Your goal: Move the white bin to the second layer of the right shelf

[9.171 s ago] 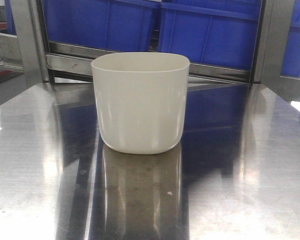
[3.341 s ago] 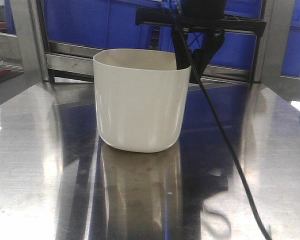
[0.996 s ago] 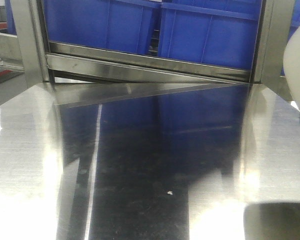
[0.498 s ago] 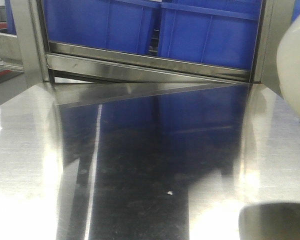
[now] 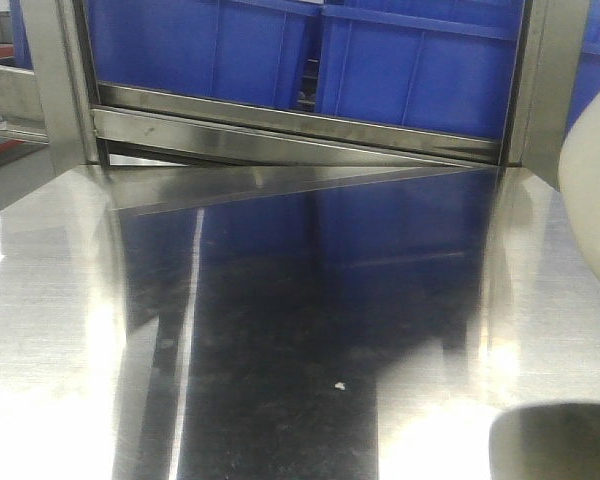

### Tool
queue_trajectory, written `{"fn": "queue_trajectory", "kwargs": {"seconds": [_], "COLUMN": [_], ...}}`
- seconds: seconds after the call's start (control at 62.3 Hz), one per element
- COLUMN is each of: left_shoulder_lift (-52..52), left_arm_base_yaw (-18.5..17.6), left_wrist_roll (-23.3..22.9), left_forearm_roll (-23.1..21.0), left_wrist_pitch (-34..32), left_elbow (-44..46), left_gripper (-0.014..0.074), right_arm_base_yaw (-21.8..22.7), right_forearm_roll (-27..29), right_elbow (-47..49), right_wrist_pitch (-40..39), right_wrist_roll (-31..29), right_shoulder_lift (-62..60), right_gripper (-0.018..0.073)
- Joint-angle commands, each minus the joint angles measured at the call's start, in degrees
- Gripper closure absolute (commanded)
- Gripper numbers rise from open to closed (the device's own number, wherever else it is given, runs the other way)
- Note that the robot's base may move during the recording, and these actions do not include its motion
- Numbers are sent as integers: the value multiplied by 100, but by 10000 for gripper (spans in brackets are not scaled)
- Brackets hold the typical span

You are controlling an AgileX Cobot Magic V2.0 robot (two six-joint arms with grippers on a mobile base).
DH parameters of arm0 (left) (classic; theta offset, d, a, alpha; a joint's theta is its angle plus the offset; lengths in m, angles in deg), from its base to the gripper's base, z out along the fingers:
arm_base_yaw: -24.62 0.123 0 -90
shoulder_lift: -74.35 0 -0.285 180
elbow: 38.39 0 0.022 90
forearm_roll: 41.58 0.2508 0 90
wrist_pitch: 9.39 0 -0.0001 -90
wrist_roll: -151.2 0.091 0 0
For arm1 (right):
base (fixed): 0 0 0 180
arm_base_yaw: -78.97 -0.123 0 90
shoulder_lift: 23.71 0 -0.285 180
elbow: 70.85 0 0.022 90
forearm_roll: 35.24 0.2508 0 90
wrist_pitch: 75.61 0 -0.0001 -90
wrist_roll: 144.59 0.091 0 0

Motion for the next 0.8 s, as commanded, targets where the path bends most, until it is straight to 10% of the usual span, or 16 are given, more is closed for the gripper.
{"fn": "queue_trajectory", "kwargs": {"seconds": [0.0, 0.787], "left_shoulder_lift": [-75, -75], "left_arm_base_yaw": [-22, -22], "left_wrist_roll": [-15, -15], "left_forearm_roll": [-35, -35], "left_wrist_pitch": [-484, -484], "left_elbow": [-211, -211], "left_gripper": [512, 512], "right_arm_base_yaw": [35, 35], "right_forearm_roll": [53, -112], "right_elbow": [181, 181], "right_wrist_pitch": [-516, -829], "right_wrist_roll": [0, 0], "right_shoulder_lift": [7, 7], "right_gripper": [532, 532]}}
